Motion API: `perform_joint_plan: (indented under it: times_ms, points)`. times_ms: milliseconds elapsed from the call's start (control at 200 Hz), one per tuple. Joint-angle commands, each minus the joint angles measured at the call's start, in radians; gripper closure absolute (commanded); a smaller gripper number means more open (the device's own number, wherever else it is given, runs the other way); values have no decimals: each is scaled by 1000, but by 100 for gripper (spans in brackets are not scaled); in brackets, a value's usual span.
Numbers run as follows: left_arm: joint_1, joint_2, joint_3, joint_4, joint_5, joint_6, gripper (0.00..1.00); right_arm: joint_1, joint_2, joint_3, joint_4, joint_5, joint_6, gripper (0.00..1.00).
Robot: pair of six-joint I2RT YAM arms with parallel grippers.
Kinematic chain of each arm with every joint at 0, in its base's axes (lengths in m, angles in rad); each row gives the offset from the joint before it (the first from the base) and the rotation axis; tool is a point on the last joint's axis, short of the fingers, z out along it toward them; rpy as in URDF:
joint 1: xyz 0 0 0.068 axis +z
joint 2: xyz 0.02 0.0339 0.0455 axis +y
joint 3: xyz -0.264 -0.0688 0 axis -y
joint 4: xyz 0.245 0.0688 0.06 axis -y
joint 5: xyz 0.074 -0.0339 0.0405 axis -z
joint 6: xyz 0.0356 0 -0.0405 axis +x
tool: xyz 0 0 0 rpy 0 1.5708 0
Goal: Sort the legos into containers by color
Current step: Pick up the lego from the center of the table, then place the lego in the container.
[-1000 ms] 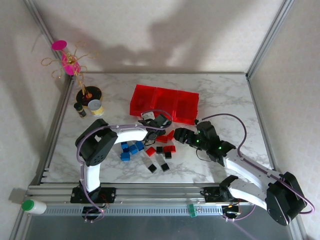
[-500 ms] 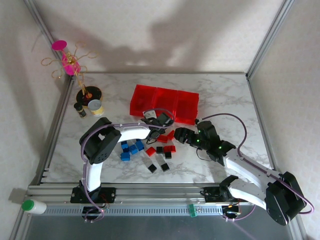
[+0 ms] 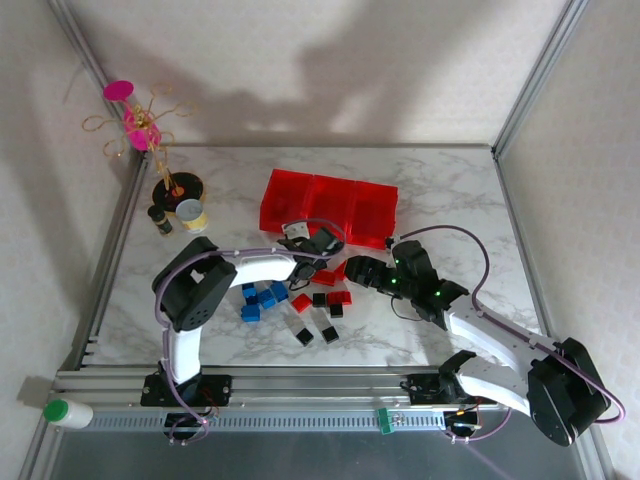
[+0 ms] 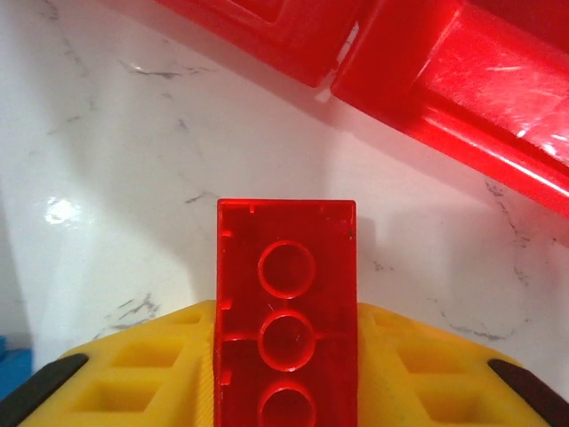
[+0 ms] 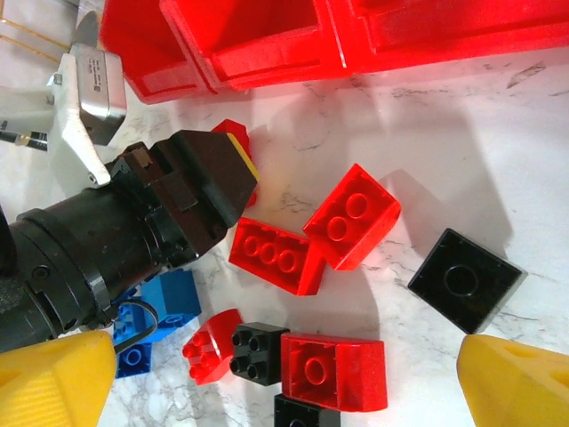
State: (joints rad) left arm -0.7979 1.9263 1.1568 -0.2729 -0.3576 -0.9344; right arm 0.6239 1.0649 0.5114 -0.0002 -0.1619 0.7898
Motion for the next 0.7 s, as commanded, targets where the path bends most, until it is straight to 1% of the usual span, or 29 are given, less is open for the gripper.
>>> perform_joint_plan:
  times_ms: [0, 210, 355, 436, 536, 601, 696]
  points:
    - [-6, -89, -34, -29, -43, 7, 66, -7, -2, 38, 22, -24, -28, 1]
    - [-2, -224, -74, -67, -90, 56, 68, -7, 10, 58, 69, -75, -38, 1]
    - [24, -277, -30, -97, -138, 150, 69, 1, 42, 69, 127, -95, -32, 1]
    - [61, -271, 11, -100, -135, 209, 70, 13, 70, 80, 157, -79, -35, 1]
    - [114, -239, 70, -88, -93, 290, 72, 26, 107, 98, 185, -65, -34, 1]
    - [145, -206, 112, -69, -64, 352, 72, 32, 123, 101, 210, -59, -26, 1]
    - [184, -138, 192, -76, -58, 414, 72, 37, 138, 100, 246, -49, -16, 1]
